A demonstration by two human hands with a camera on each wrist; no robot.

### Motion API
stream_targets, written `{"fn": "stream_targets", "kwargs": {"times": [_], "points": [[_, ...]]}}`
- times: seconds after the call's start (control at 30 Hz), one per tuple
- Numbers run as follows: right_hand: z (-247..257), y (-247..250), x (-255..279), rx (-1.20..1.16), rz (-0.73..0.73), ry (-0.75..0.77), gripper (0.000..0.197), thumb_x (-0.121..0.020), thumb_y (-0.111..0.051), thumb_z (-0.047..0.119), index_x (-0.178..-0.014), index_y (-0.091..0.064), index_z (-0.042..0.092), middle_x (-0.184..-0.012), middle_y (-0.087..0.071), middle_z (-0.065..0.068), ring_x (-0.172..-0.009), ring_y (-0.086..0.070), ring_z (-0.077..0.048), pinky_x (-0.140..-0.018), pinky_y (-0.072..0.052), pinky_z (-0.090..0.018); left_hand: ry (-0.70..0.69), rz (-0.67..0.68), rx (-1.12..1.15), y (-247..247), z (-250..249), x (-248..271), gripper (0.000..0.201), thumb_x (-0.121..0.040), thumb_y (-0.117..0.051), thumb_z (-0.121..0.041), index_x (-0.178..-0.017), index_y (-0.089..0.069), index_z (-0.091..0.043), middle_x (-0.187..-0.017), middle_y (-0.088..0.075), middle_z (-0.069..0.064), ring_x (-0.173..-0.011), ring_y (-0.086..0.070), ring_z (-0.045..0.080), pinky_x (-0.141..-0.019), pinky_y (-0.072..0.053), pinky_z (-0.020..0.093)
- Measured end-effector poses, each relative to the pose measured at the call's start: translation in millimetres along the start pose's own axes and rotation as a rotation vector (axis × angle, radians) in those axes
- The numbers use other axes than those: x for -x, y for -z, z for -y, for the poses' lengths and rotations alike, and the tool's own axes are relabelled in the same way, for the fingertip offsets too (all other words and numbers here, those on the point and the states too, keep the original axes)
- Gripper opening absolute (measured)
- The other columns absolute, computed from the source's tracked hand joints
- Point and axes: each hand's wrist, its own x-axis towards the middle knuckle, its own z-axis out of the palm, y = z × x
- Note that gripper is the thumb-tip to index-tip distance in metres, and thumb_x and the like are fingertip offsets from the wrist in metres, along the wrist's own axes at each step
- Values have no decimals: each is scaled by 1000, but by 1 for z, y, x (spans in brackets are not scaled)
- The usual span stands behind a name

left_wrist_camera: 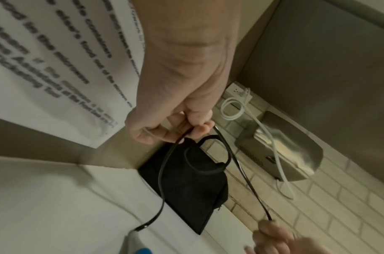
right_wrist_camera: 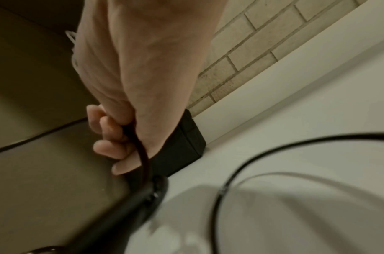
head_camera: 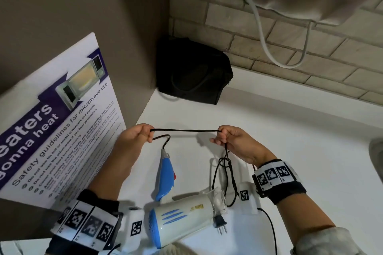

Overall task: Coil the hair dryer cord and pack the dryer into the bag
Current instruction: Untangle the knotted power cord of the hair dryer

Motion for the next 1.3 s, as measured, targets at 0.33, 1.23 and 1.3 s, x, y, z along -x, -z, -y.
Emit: {"fn": "stream_targets", "kwargs": {"times": [0.33,1.23,1.3], "points": [[-31,27,0,40,-277,-219,47,-94,-18,-11,-61,-41,13,-64,-33,-2,-58,-25,-12,-51,-31,-19,116,-62,103,4,44,-5,32,-89,-49,-30,-59,-57,-21,-65,-53,-3,-73,-46,16,-76,-32,34],[69,-32,62,460,-19,-49,29,-97,-48,39,-79,-68,26,-107,-69,7,-105,-59,-6,-96,-39,-23,-348,379,-525,-78,-63,11,20,-79,-47,-13,-82,-66,-19,-86,-62,0,-79,-57,18,-60,-37,14],[69,-28,65,376,34,-36,31,-97,-45,39,-83,-66,20,-114,-69,8,-112,-59,-4,-101,-37,-21,-263,291,-293,-70,-62,10,29,-83,-42,-5,-69,-62,-20,-70,-58,-2,-67,-52,14,-61,-41,20]]}}
